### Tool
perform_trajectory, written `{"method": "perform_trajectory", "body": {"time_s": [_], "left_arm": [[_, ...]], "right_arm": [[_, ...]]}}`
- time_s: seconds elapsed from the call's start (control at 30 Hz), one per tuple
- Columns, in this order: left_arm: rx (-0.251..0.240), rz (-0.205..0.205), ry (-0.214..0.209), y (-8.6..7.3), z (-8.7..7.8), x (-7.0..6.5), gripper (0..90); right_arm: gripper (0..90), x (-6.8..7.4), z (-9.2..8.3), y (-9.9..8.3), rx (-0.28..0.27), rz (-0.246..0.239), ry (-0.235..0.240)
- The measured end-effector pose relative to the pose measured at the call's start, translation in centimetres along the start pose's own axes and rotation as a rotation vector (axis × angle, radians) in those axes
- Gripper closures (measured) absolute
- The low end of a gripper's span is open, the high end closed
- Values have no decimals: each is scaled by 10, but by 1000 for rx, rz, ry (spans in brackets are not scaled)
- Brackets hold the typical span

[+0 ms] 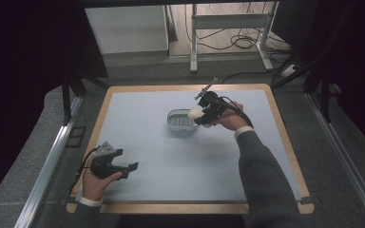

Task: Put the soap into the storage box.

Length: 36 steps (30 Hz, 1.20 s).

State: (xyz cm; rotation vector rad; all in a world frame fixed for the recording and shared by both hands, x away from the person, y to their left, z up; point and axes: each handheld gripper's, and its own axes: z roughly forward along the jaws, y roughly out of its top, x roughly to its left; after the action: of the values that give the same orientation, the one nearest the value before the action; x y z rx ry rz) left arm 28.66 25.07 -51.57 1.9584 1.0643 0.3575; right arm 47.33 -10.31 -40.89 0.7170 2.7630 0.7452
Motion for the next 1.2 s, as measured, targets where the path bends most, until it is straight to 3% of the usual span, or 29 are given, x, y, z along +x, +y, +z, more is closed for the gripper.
{"method": "perform_trajectory", "body": {"time_s": [1.2], "left_arm": [[0,6,5,0,-1,1,116]], "right_arm": [[489,-8,20,21,28,-43,21]]}}
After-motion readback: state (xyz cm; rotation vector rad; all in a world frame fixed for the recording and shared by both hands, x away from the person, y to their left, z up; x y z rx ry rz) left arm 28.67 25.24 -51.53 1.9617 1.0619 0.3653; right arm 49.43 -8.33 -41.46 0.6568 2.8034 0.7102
